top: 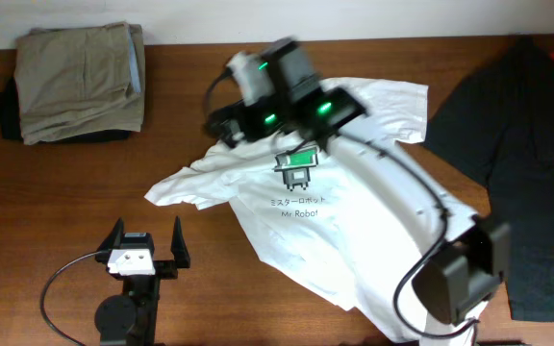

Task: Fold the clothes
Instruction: 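Grasp the white T-shirt with the right gripper and drag it onto the table center, then grasp the left sleeve with the left gripper and pull it leftward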

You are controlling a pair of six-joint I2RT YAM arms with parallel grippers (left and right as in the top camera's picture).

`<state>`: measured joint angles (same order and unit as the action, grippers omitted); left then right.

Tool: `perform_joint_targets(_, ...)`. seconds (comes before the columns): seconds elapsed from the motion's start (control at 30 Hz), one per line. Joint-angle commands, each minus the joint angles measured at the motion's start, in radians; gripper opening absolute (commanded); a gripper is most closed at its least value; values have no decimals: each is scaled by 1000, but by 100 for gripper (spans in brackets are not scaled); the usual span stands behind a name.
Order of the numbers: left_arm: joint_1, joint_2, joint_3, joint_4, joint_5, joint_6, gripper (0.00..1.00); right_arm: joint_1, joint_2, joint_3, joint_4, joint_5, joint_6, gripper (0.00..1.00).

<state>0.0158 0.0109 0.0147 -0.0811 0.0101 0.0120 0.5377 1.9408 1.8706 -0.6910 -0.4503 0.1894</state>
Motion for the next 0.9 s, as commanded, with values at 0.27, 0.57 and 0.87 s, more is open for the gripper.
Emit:
perform_joint_targets(0.27, -5, -5, -6, -2, -11, 16, 99, -734, -49, 125, -362, 17, 7, 99)
perform_joint_targets(0.57, -5, 8, 28, 274, 274, 14, 99, -827, -49, 125, -369, 17, 7, 99)
perform_joint_targets(0.87, -5, 899, 808, -233, 504, 13, 99, -827, -49, 125, -369, 17, 7, 99)
